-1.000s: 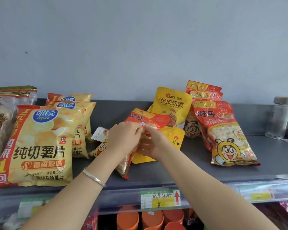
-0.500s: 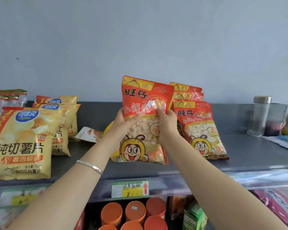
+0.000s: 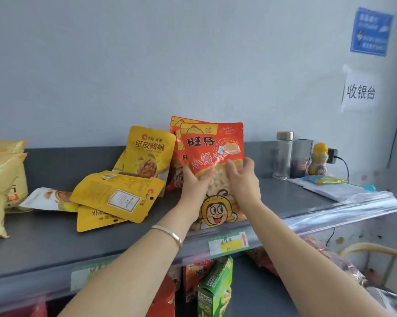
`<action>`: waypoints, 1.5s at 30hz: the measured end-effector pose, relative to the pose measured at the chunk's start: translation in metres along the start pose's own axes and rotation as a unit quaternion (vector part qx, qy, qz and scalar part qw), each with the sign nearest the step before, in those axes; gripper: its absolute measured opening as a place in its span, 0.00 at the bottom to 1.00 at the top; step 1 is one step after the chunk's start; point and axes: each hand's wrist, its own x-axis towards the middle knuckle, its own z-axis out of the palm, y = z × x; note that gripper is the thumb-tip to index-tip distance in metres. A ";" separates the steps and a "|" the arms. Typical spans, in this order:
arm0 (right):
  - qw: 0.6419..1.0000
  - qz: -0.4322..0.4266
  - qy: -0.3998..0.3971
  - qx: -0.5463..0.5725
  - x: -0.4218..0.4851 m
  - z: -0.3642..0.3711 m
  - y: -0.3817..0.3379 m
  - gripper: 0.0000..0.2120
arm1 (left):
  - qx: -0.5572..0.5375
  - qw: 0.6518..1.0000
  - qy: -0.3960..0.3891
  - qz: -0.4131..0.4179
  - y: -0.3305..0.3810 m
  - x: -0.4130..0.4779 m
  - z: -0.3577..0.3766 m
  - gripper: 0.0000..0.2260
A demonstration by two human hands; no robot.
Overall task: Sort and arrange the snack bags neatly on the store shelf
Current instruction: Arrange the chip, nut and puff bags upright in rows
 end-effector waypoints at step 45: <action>0.995 -0.072 -0.042 -0.048 0.038 0.029 0.052 0.23 | 0.295 0.951 -0.061 0.068 -0.051 0.033 -0.033 0.41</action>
